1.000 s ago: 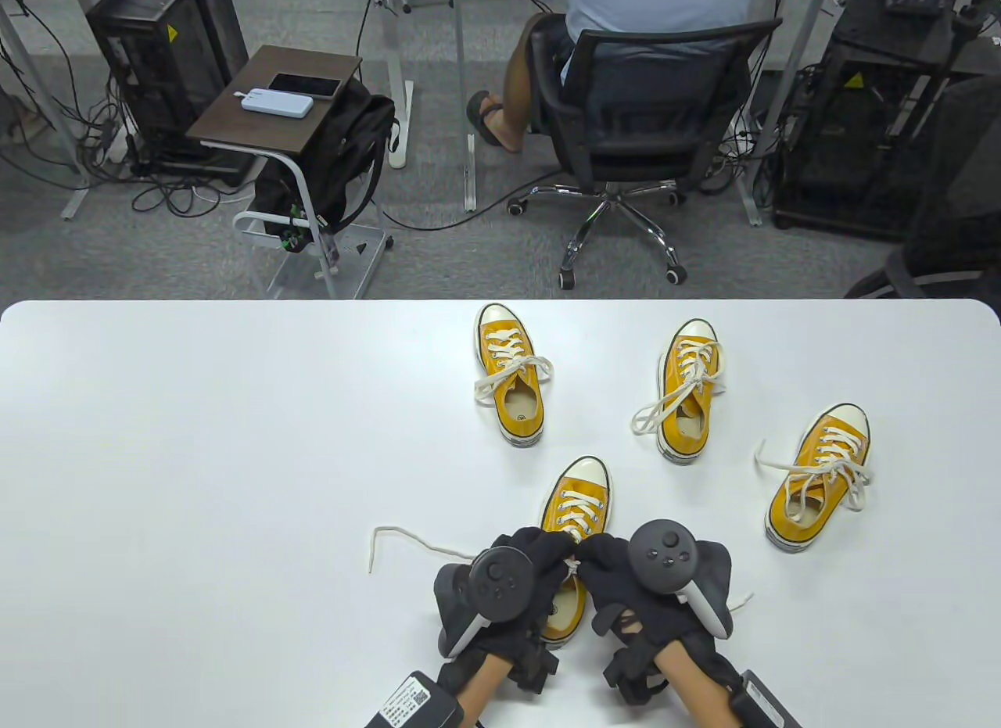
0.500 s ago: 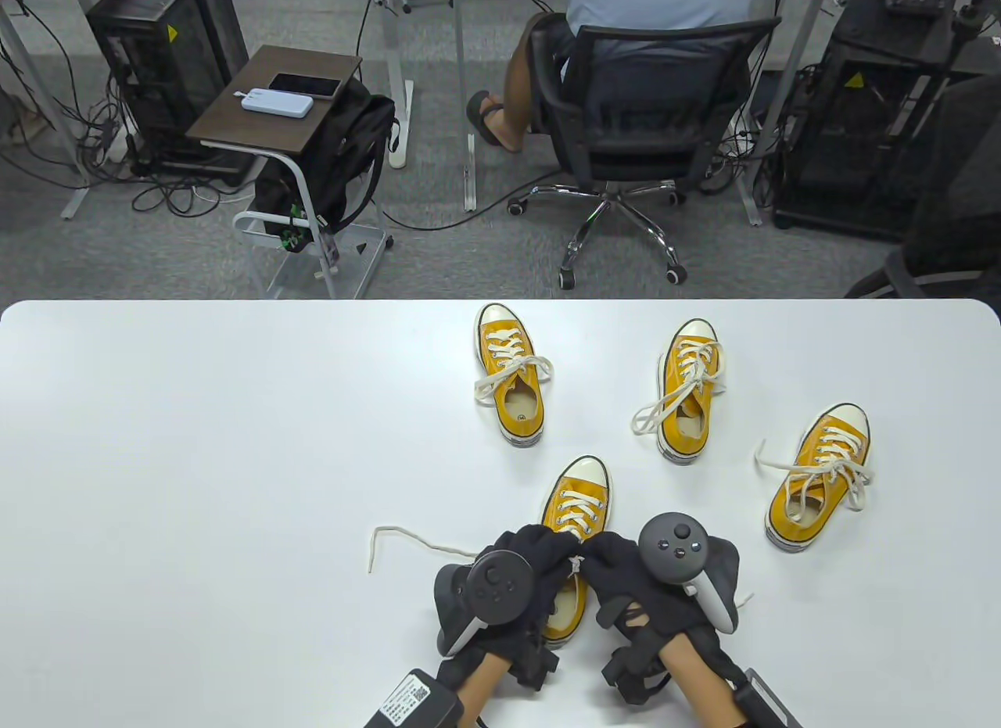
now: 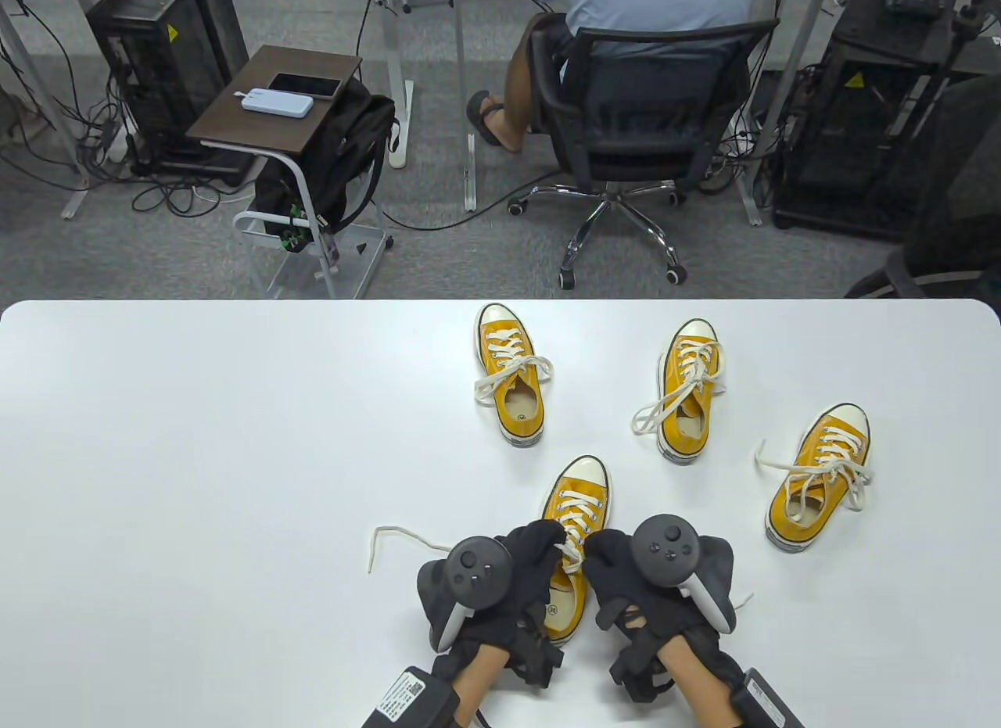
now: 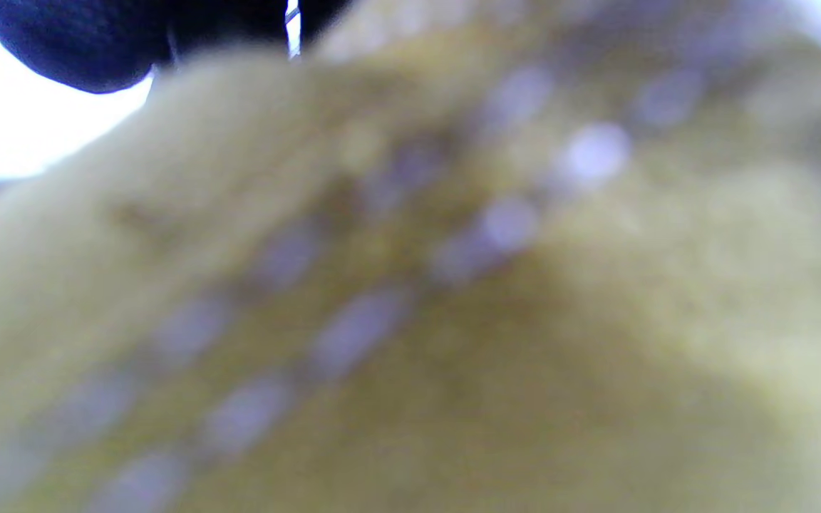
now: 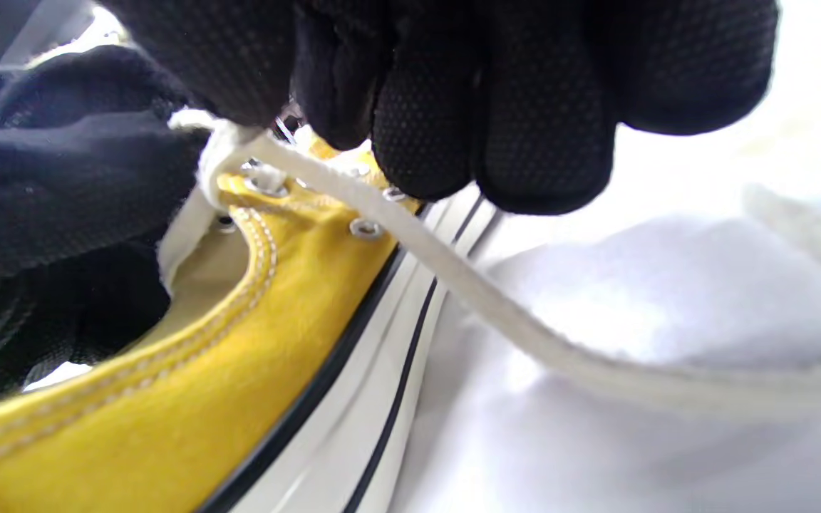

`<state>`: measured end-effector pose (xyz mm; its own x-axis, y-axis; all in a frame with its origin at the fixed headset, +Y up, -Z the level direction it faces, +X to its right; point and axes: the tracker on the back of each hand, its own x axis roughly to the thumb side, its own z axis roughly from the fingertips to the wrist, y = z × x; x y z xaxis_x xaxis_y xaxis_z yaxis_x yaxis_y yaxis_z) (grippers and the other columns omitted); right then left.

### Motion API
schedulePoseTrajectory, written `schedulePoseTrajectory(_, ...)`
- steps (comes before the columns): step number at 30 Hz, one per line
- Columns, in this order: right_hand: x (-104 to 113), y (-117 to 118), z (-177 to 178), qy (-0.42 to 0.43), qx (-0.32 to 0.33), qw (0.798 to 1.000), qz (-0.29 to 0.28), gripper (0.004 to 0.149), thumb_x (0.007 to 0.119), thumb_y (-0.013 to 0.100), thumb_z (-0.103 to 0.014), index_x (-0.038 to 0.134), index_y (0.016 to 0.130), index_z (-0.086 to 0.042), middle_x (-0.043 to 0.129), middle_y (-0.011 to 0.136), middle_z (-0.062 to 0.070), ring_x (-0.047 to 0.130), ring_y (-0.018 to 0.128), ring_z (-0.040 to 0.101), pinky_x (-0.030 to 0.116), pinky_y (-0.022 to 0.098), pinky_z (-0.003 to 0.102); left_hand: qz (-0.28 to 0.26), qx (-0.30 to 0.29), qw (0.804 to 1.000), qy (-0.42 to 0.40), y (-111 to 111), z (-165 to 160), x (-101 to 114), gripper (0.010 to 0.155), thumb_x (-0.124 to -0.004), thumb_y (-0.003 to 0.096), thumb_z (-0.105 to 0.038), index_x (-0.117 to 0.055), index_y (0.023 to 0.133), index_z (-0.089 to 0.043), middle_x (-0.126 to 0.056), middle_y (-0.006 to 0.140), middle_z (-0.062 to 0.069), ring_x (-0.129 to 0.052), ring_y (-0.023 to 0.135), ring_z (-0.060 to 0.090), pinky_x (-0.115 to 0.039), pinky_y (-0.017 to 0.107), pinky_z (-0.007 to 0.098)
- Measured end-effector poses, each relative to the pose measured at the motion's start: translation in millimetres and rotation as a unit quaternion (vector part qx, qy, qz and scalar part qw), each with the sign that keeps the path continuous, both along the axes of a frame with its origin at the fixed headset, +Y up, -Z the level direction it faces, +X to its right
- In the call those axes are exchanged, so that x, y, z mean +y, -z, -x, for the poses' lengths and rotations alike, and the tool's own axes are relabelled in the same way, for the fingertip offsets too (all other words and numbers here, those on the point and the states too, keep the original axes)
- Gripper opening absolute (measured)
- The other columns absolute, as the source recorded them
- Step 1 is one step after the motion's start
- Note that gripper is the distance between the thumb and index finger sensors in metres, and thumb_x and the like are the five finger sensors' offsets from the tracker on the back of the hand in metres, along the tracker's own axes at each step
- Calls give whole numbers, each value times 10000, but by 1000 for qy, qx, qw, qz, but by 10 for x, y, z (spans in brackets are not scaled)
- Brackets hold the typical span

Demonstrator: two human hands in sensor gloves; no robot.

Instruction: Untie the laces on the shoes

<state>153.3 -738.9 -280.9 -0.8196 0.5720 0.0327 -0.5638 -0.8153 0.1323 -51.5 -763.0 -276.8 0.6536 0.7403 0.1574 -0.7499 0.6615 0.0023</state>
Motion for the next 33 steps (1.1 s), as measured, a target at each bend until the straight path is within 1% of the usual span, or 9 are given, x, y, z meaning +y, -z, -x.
schedulePoseTrajectory(1,0,-3,7,6,-1,1000,-6,598,768,444,-475,704,934,-138,873,814,184,931,572,406,758,459,595,-1,1,1000,2,-3,-3,1,390,-776,486,-372,-830,871,-395,-978,811,19,-991,630,351,-824,440,500)
schedulePoseTrajectory(3,-20,7,39,9,5,1000,2,606,789,431,-494,733,926,-149,876,812,185,931,572,410,754,462,599,-2,1,1000,2,-3,-7,1,387,-771,485,-388,-834,867,-391,-980,807,24,-992,627,352,-825,439,498)
schedulePoseTrajectory(5,-58,28,84,-9,6,1000,2,520,830,419,-453,810,854,-169,901,778,159,941,553,400,762,455,597,-2,2,1000,1,-1,-6,3,384,-770,486,-388,-836,865,-394,-983,804,22,-993,623,352,-826,437,497)
schedulePoseTrajectory(8,-66,44,100,-19,-3,999,-44,395,869,401,-407,883,745,-213,961,684,108,975,499,372,790,428,580,1,8,1000,-1,-2,2,-6,384,-765,487,-396,-839,864,-391,-993,792,19,-1001,613,347,-832,429,495)
schedulePoseTrajectory(14,-45,28,21,36,-24,998,-34,352,863,420,-400,870,750,-279,967,731,114,989,505,362,807,422,567,43,41,998,-37,14,53,-60,384,-768,492,-403,-832,870,-385,-1009,775,-26,-1018,596,333,-843,411,490)
schedulePoseTrajectory(18,-45,14,20,52,-25,998,-32,351,850,429,-376,841,766,-280,953,759,122,987,517,359,808,429,564,39,50,997,-37,14,54,-60,381,-805,481,-389,-845,859,-374,-1029,741,-40,-1040,568,313,-853,403,490)
schedulePoseTrajectory(23,-42,14,26,51,-27,997,-43,364,844,433,-337,812,786,-258,962,736,102,996,504,348,816,422,557,-2,15,1000,-6,11,-23,6,489,-823,476,-323,-789,942,-465,-1017,720,7,-1015,596,318,-830,445,500)
schedulePoseTrajectory(26,-51,15,30,50,-22,998,-37,364,829,439,-319,795,793,-237,947,745,109,988,512,355,809,426,564,-56,-1,997,51,-1,-61,49,374,-823,468,-323,-894,817,-437,-1023,709,7,-1022,596,309,-834,443,504)
schedulePoseTrajectory(33,-67,13,-10,83,-32,996,-31,369,805,447,-359,783,804,-266,942,759,114,989,516,353,809,427,561,-50,1,998,27,-3,-6,37,384,-832,451,-391,-855,835,-407,-1038,705,-26,-1046,575,305,-852,421,495)
